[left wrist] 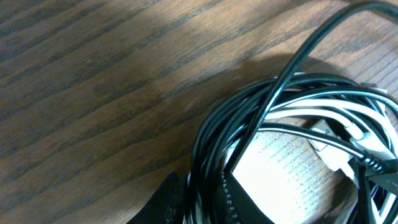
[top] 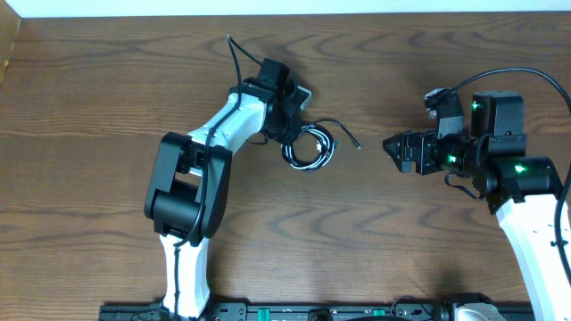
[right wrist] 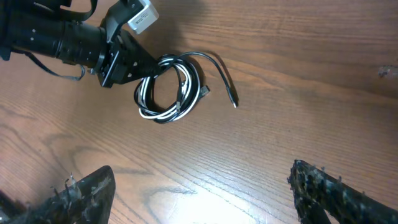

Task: Untangle cables
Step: 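Lift the bundle with the left gripper toward the right gripper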

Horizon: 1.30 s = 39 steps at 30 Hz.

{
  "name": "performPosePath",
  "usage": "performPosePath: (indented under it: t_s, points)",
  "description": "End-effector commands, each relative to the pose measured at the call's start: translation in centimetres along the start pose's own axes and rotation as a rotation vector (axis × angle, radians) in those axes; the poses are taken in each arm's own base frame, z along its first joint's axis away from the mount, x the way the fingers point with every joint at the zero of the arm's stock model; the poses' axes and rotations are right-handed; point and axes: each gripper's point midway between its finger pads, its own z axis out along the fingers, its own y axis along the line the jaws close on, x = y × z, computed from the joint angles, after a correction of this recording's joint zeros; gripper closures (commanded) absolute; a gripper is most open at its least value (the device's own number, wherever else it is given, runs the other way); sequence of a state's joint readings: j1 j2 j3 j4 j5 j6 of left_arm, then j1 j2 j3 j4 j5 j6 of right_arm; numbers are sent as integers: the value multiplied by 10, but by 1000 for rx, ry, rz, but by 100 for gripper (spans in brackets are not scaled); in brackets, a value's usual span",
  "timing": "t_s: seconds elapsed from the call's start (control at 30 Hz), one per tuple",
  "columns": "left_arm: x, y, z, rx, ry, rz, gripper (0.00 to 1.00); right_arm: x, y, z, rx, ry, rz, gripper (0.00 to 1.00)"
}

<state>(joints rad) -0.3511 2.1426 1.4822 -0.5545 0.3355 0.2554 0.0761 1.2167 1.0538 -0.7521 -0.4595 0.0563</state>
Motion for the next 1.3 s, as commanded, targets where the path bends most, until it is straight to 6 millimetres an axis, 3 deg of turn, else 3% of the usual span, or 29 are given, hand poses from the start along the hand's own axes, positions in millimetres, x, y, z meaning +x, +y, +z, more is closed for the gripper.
performPosePath:
  t_s: [0.0, 0.1, 0.23, 0.33, 0.5, 0.63, 0.73, 1.03, 1.27]
  points:
    - [41, 1, 22, -12, 113, -28, 90, -2, -4, 1, 16, 2, 1, 13]
    - [45, 1, 23, -14, 126, -95, 93, -1, -5, 3, 16, 10, 5, 13]
    - [27, 0, 4, -26, 61, -177, 93, -1, -7, 6, 16, 16, 8, 13]
    - [-6, -13, -33, 11, -60, -204, 93, -3, -7, 7, 15, 9, 17, 14]
    - [-56, -65, -118, 228, -300, -205, 93, -13, -5, 7, 10, -29, 67, 16]
    - [-68, -77, -164, 255, -394, -277, 93, -22, -4, 6, 3, -65, 136, 17]
    - [-70, -83, -186, 277, -428, -346, 92, -30, -1, 7, -10, -95, 177, 17]
    - [-71, -92, -196, 374, -402, -572, 93, -45, 27, 16, -80, -140, 204, 21]
    - [-73, -97, -198, 433, -378, -697, 93, -43, 45, 46, -136, -95, 212, 22]
